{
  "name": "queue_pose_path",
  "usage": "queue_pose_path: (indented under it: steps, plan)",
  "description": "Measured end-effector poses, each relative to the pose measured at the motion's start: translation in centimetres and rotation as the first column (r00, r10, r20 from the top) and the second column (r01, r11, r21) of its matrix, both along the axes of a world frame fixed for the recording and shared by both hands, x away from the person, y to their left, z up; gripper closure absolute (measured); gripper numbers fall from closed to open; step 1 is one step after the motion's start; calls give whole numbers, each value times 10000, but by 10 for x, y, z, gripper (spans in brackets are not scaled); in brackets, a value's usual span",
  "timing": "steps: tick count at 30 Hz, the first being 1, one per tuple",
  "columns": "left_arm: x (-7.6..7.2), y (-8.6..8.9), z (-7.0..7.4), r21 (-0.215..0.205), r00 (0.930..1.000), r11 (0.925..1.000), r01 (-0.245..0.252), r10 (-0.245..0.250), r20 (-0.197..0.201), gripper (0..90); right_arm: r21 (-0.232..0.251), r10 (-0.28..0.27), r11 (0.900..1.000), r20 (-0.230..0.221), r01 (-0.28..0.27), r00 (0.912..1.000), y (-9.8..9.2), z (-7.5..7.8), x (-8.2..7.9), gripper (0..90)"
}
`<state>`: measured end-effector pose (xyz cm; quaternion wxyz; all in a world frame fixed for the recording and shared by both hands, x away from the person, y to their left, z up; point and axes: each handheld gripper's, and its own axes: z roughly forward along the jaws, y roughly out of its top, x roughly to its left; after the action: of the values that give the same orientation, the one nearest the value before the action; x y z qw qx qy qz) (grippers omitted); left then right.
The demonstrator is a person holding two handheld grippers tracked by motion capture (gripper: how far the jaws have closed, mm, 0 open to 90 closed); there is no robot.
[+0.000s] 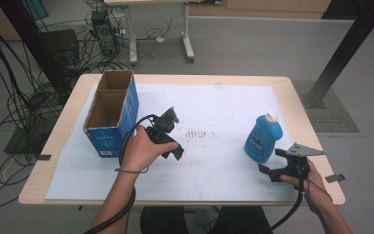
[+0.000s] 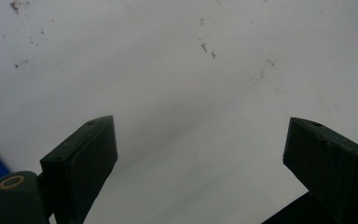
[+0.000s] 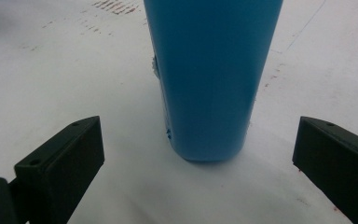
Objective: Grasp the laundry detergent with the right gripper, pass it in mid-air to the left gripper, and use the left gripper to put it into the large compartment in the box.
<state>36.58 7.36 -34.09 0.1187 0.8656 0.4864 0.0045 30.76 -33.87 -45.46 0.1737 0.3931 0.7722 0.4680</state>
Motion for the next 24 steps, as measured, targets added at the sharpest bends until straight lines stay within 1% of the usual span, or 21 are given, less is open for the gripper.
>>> queue_pose_path:
  steps: [4,13,16,24]
  plan:
    - [0,0,0,7,10000,10000,-2,2,-13,101,167,-10,9999,176,7,9998,1,-1,1,16]
    - [0,-2,1,5,10000,10000,38,-38,-15,101,396,-5,9992,392,-11,9992,3,-5,3,14]
    - [0,-1,1,17,10000,10000,33,-33,-7,101,589,-23,9983,545,-9,9985,3,-5,4,14]
    - [0,-2,1,16,10000,10000,16,-15,-16,101,844,-78,9964,778,12,9969,3,-6,5,14]
